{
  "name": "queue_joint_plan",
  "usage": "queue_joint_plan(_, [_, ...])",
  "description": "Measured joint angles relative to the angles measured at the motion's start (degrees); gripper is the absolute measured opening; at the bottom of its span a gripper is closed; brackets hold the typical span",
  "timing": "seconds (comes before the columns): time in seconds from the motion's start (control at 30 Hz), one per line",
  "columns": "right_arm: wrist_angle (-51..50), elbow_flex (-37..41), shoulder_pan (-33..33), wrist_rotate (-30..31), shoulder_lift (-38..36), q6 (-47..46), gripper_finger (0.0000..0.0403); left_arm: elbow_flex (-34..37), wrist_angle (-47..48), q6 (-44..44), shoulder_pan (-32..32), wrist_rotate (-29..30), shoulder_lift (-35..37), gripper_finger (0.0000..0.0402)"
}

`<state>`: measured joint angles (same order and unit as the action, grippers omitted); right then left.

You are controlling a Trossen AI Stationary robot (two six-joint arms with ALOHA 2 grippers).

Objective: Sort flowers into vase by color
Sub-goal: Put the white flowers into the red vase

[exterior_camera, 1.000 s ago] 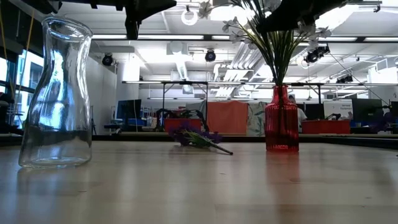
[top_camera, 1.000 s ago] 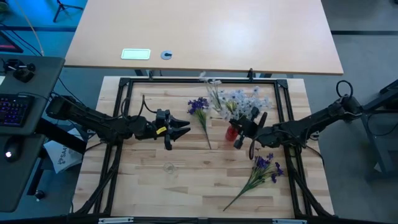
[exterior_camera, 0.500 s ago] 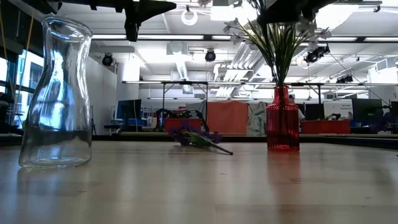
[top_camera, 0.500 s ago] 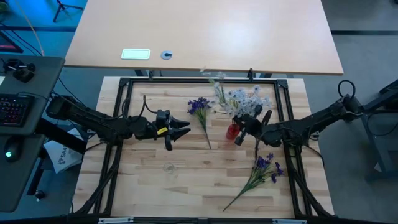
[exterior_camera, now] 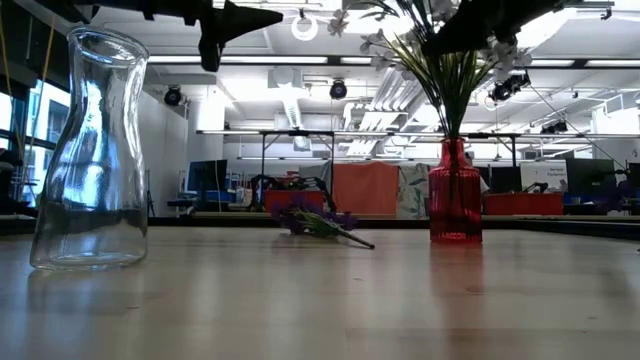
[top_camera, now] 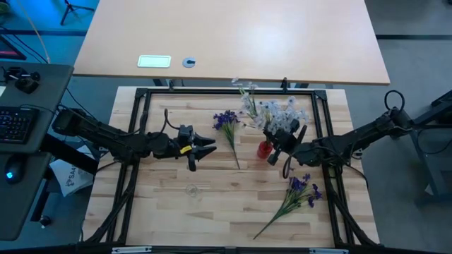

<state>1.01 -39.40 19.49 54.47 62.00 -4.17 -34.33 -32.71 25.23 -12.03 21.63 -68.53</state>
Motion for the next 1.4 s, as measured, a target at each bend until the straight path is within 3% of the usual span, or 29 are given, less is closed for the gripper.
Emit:
queue_joint_plan(0.43, [5.61,0.05,-0.40,0.18,0.04,5.07,0.0000,0.00,0.81,0.07,0.00,0.02,-0.04,0.0142])
queue_joint_plan(1.23, [1.75,0.53,-2.38,-1.08,2.54,1.18,0.0000,0.00,2.11,-0.33,-0.02,0.02,-0.04,0.0142])
queue_joint_plan(1.4, [2.30,3.27,-2.38,-0.96,2.54,-3.68,0.0000,0.00,2.13,-0.35,-0.02,0.02,-0.04,0.0142])
